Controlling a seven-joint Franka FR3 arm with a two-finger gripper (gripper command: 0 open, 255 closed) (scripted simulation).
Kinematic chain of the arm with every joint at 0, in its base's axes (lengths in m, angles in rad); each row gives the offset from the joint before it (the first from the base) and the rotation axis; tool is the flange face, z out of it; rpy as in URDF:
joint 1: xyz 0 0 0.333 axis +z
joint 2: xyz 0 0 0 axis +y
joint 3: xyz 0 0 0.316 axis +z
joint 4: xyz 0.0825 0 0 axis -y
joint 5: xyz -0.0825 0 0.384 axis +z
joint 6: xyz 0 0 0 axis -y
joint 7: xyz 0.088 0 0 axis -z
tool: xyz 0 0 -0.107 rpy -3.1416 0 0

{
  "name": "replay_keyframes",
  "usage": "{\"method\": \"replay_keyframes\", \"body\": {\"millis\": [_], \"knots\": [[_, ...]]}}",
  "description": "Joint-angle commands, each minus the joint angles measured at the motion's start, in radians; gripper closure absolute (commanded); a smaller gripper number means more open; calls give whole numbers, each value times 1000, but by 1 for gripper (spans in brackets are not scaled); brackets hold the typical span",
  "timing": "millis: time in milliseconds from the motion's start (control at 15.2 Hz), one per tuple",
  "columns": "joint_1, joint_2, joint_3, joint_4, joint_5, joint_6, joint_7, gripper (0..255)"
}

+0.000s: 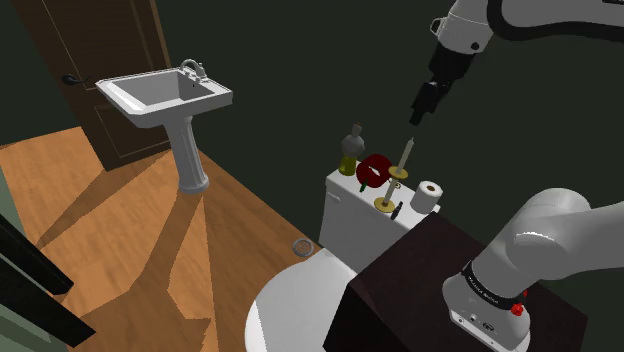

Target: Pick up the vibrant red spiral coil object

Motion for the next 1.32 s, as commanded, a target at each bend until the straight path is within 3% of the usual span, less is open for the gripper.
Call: {"method": "replay_keyframes", "body": {"millis": [0,660,1254], "knots": [[0,0,0,0,0,0,0,0],[-49,329,53,-6,-194,215,-27,0],[-107,670,88,82,-445,342,31,0]]}}
